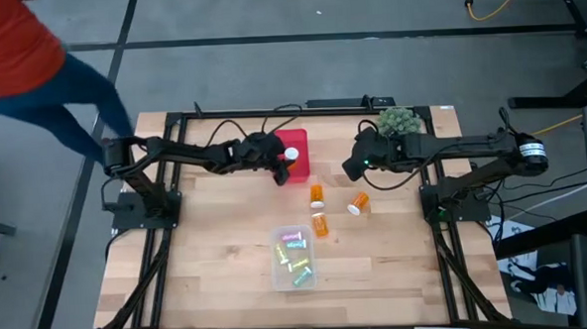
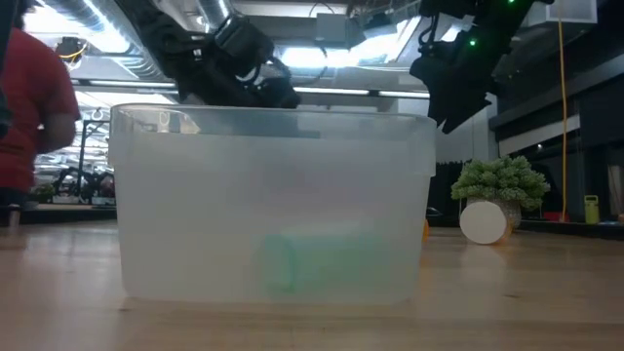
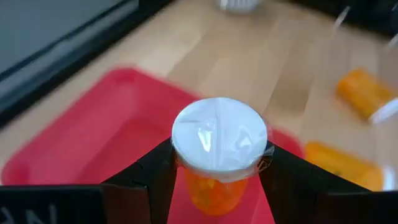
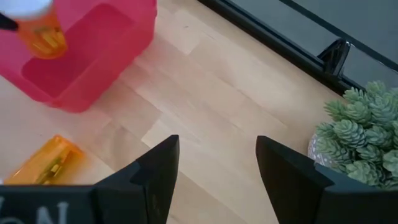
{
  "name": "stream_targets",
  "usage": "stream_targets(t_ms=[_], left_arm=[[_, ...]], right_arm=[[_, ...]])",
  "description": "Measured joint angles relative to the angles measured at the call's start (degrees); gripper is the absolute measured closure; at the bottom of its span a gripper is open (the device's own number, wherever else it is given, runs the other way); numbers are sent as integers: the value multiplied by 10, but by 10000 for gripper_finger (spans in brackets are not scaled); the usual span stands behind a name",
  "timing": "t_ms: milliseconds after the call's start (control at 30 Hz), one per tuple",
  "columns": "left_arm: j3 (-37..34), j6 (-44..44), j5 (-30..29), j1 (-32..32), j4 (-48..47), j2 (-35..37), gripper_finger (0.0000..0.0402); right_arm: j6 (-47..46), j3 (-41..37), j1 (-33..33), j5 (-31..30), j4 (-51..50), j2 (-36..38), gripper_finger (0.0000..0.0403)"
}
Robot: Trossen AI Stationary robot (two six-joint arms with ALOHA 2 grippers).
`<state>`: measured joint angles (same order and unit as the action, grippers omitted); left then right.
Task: Pick and place medicine bottles into bin by pill shape (circle, oval)
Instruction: Put the large orange pill bottle into the red bin
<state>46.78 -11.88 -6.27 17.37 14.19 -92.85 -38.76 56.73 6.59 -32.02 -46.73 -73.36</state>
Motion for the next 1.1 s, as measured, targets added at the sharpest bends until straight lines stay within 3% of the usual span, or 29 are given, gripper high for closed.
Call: stream_targets(t_ms=[667,933,1100], left_arm=[[-1,2,4,0,0,-13,201],[-1,48,-4,-2,0,-13,199],[-1,32,-5,-5,0,-13,182]], right_arm=[[0,0,0,2,2,0,188],[0,0,0,2,2,0,188],[0,0,0,2,2,0,188]])
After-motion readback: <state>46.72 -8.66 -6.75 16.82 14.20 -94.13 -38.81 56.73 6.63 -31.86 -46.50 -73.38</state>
